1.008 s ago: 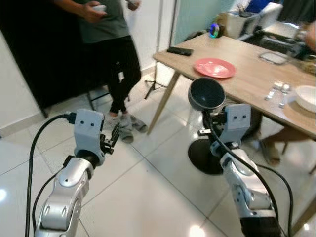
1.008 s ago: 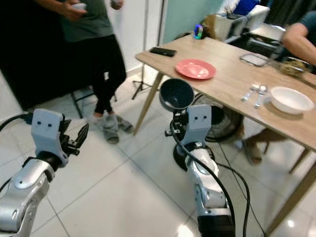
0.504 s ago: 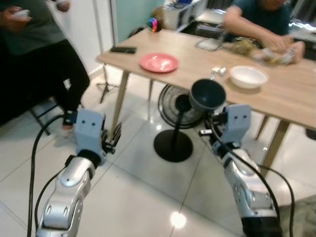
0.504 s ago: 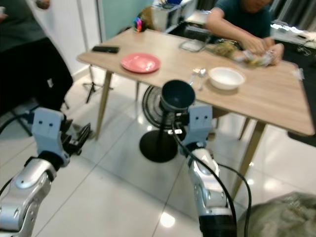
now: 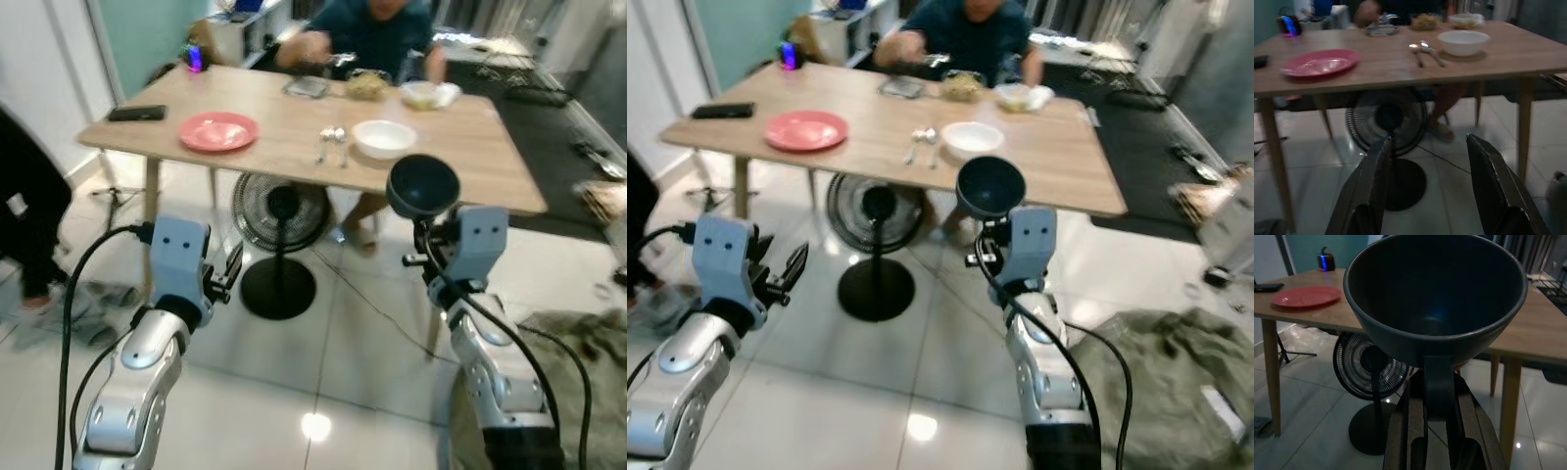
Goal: Setting the table
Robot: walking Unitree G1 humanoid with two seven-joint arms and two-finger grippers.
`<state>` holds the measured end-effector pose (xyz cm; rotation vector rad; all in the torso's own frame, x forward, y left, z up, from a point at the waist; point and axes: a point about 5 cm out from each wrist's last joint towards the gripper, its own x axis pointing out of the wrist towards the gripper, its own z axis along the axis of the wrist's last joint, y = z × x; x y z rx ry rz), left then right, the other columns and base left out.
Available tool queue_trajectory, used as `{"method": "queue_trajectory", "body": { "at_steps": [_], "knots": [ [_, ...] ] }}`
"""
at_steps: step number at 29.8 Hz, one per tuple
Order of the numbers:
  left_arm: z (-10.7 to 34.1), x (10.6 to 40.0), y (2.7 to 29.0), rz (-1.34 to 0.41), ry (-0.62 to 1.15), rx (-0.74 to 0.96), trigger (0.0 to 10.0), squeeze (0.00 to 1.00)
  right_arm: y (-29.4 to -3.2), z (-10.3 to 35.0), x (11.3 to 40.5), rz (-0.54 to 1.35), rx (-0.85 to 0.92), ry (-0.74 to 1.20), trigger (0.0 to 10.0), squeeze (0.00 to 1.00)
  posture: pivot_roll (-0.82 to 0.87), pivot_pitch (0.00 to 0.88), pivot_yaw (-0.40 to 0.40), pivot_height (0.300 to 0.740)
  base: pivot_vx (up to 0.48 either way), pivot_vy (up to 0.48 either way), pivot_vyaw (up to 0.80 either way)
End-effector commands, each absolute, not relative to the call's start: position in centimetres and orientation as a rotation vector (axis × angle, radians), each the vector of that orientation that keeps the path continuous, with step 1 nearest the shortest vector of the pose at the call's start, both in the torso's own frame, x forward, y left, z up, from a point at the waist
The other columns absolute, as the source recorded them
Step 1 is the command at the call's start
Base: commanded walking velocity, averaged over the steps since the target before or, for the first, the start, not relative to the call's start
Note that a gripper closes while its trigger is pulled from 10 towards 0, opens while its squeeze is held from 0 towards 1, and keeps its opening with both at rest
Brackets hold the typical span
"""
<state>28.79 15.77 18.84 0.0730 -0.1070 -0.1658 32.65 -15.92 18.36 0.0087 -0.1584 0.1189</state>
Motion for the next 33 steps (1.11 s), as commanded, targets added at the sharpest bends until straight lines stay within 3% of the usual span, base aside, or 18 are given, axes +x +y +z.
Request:
{"method": "queue_trajectory", "body": {
  "at_steps": [1, 26, 33],
  "knots": [
    [18.3, 28.7, 15.7, -0.17, -0.08, 0.062, 10.0, 0.0, -16.1, 18.3, 32.6, 0.111, 0.006, -0.157, 10.0, 0.0, 0.04, 0.0, 0.041, 0.74, 0.0, 0.0, -0.79],
    [18.9, 29.0, 16.1, -0.125, -0.117, 0.067, 10.0, 0.0, -15.6, 19.2, 33.2, 0.118, 0.051, -0.195, 10.0, 0.0, 0.05, 0.0, 0.042, 0.74, 0.0, 0.0, -0.79],
    [19.2, 29.7, 16.5, -0.021, -0.136, 0.137, 10.0, 0.0, -14.0, 19.9, 33.1, 0.205, 0.055, -0.239, 10.0, 0.0, 0.05, 0.0, 0.044, 0.74, 0.469, 0.0, 0.0]
  ]
}}
